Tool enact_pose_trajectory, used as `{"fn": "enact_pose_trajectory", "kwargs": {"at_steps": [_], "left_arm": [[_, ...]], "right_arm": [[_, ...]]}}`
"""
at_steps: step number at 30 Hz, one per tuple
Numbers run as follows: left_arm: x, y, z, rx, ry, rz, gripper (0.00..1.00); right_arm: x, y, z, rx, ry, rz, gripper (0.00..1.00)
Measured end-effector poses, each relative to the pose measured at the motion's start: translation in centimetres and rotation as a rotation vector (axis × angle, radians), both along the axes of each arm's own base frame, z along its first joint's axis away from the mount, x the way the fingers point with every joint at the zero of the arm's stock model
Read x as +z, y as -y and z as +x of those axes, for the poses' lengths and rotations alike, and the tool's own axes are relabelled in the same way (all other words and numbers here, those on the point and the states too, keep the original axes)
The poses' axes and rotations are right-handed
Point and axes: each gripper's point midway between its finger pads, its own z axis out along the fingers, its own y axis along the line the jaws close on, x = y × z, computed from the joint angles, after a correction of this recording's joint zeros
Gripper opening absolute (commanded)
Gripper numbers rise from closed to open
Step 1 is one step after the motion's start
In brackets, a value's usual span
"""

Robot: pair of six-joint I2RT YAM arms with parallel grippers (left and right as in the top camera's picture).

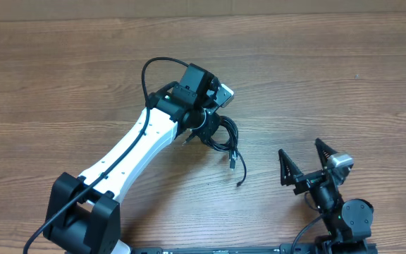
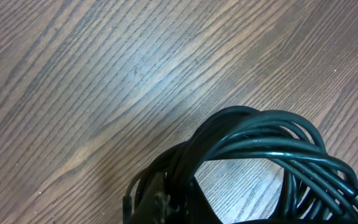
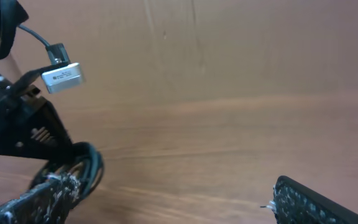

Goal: Untangle cables
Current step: 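Move the right gripper toward the held coil and grasp a loop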

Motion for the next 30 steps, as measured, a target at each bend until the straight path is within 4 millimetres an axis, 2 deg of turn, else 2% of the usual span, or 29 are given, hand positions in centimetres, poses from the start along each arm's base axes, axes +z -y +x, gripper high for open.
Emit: {"fn": "enact_pose_trajectory", "kwargs": {"at_steps": [3,7,15,21,22,23,26,28,30], "left_arm": [[0.0,0.1,-0.1,-0.008,0.002,-0.002,0.04],[0.3,1.1,-0.1,-0.04,0.025,-0.01,0.04],[0.8,4.0,-1.0,-0.122,0.073,-0.037,0.04],[1.5,6.2,-1.6,-0.168,0.114,-0.069,0.04],[1.7,6.7,-1.6,-0.174,0.125,-0.078,0.04],[1.9,7.1,-1.6,-0.182,0.136,-0.089,0.04],[2.4,8.4,-1.7,-0.205,0.167,-0.114,0.04],[2.8,9.3,-2.0,-0.222,0.184,-0.129,0.04],[3.1,10.1,-2.4,-0.241,0.198,-0.142,0.04]], "right_arm": [[-1.3,-0.2,-0.1,0.008,-0.085,0.034,1.0],[-1.7,-0.2,-0.5,0.009,-0.198,0.047,1.0],[-0.3,-0.3,-1.0,0.003,-0.449,0.038,1.0],[1.2,-0.5,-0.3,0.007,-0.579,0.03,1.0],[1.7,-0.7,0.1,0.012,-0.585,0.031,0.97],[1.9,-0.8,0.3,0.018,-0.585,0.033,0.82],[2.9,-1.6,1.2,0.061,-0.547,0.049,0.5],[3.1,-1.9,1.4,0.079,-0.541,0.058,0.41],[3.0,-2.2,1.4,0.095,-0.549,0.061,0.4]]}}
